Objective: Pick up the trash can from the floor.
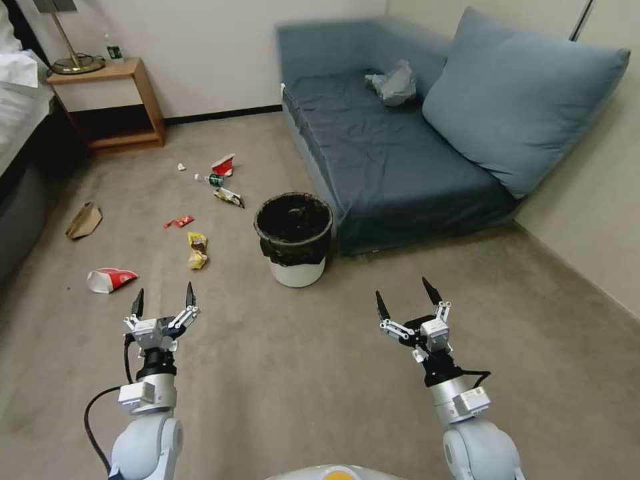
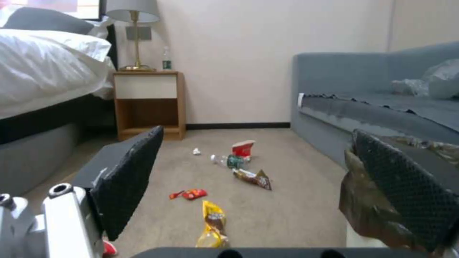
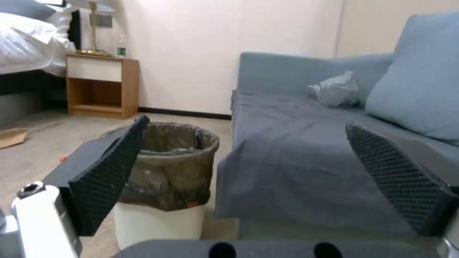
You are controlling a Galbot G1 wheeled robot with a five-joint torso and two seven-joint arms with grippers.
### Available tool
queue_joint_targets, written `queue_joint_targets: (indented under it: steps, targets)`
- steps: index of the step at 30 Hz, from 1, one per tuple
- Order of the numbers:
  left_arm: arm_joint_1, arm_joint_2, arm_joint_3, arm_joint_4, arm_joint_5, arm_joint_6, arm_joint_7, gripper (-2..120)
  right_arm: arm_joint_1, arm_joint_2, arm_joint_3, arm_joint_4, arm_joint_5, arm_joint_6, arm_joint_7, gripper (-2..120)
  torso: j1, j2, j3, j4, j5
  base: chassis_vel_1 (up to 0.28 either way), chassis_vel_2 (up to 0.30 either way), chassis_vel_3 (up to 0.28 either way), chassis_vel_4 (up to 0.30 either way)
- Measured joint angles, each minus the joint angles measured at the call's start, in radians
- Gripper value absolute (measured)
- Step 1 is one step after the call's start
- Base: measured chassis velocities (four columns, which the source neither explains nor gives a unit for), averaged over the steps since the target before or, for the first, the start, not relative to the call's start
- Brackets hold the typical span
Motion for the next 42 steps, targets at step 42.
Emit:
queue_joint_targets:
  steps: [42]
  targets:
    - [0.009, -0.002, 0.03, -0.04, -0.004, 0.036, -0.004, 97, 0.014, -0.005, -0.002, -0.007, 0.01, 0.005, -0.003, 100, 0.0, 0.0, 0.0, 0.0, 0.0, -0.098, 0.098, 0.096, -0.101]
